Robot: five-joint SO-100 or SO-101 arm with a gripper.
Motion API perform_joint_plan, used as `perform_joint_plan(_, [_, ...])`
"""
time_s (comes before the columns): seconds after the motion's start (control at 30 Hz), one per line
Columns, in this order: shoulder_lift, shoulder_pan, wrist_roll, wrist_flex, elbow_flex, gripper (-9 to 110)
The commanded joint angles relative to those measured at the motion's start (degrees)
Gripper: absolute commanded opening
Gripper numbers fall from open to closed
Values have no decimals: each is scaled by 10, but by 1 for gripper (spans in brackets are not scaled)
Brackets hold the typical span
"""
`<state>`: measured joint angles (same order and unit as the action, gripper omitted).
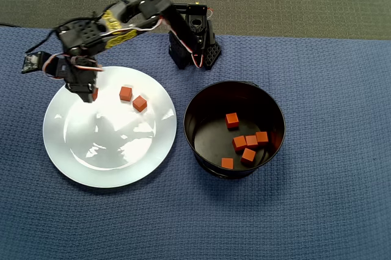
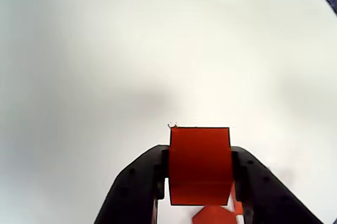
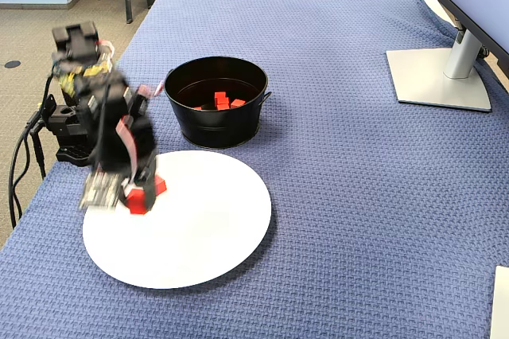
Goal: Pick up the red cubes from the white plate and place them in the black recipient
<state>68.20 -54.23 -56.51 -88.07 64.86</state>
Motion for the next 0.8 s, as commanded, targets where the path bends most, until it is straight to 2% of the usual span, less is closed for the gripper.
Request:
perform_joint_plan(0.0, [128,83,97,44,32,0])
perform_joint_plan(0.53, [443,506,396,98,251,0])
perform_joint_plan(0.57, [456,529,403,94,261,3])
perform_joint_plan(0.63, [480,580,382,80,289,36])
perform_joint_plan(0.7, [497,592,370,82,304,40])
perform_joint_plan(0.77, [494,555,354,89,294,40])
